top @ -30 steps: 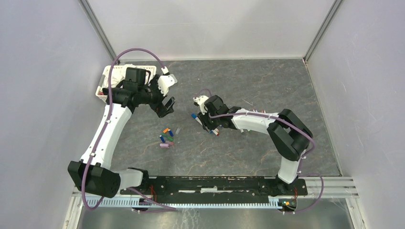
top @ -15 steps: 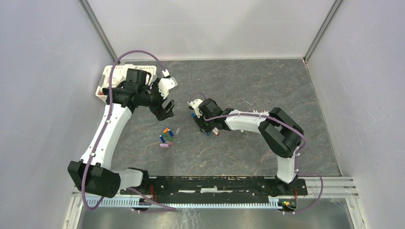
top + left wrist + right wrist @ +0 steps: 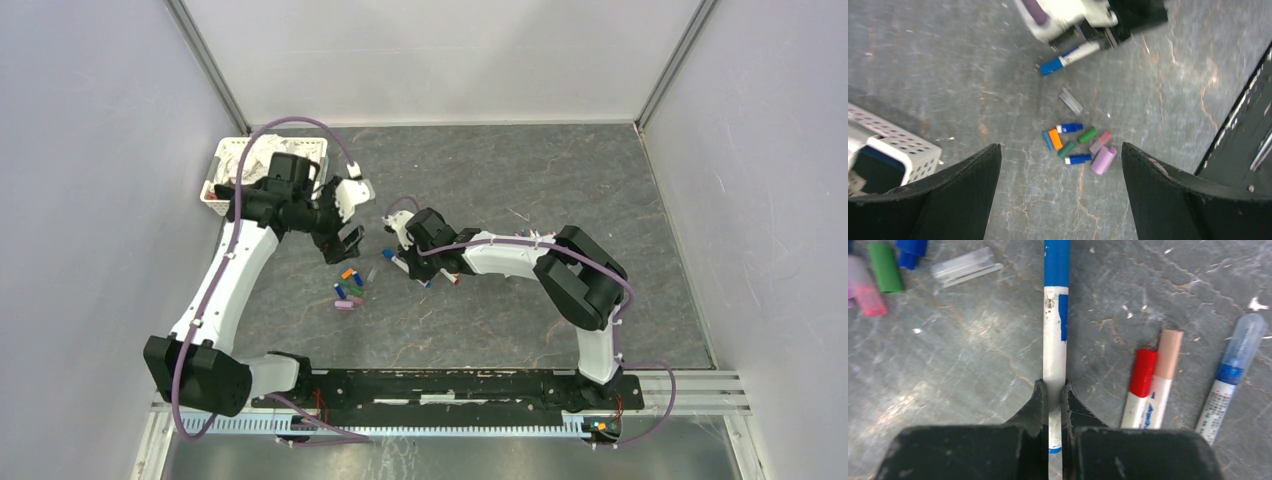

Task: Open the pen caps

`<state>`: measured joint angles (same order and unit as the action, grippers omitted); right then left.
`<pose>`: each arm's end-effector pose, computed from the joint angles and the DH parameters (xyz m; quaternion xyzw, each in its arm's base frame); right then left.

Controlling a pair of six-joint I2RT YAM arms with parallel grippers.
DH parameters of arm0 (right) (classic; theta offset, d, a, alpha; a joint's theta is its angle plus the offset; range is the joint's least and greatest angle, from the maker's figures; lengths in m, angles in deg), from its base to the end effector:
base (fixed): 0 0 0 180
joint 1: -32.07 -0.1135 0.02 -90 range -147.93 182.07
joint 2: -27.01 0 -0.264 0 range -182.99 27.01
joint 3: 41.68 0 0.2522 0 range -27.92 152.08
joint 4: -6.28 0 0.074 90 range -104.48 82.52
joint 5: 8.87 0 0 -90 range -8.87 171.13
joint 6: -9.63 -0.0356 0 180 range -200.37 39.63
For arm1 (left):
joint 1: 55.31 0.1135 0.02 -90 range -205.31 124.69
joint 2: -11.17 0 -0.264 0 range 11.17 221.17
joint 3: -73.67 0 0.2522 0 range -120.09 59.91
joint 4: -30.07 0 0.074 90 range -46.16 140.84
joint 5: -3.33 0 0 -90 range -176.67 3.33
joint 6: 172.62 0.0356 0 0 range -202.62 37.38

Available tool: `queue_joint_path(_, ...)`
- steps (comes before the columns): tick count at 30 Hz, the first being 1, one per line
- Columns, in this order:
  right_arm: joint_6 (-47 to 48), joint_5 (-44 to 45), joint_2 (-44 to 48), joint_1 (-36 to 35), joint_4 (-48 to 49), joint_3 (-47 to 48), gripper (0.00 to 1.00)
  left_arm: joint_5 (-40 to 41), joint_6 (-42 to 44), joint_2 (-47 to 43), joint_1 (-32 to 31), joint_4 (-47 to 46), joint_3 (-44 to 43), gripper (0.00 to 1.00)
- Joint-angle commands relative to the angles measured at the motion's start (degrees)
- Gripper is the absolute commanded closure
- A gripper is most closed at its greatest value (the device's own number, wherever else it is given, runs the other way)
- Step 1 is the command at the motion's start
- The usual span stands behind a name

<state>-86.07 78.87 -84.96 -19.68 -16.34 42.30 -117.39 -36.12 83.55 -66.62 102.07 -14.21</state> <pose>0.2533 0.3236 0.1553 -0.3743 0.8637 0.1782 0.2866 0.2326 -0.0651 0.3453 0.5131 0.7714 -0.1578 0.3416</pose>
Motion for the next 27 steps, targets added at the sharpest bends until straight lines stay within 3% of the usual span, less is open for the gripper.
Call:
queue_joint_path(1,-2.5,-11.7,5.3,2.1,1.0,-0.4,1.0,-2.5,12.7,-2.0,0.2,4.6,6.6,0.06)
queue_joint_path(7,-6.2,-34.1,9.1,6.4,1.8,-1.4,1.0,-4.5,26.8,-6.9,0.1,3.8,15.8,0.12)
queue_joint_path(13,-6.0,-49.3,7.8,6.5,-1.0,0.2,1.0,-5.3,34.0,-6.8,-0.7,3.5,16.7,0.18)
queue_joint_path(21,-7.2,-55.9,5.8,6.3,-1.0,1.4,1.0,-5.6,38.6,-5.0,-2.8,5.9,16.1,0.2)
queue_joint_path(27,-10.0,-58.5,4.9,6.3,1.5,3.5,1.0,-6.9,37.7,-4.6,-5.4,6.3,17.9,0.27)
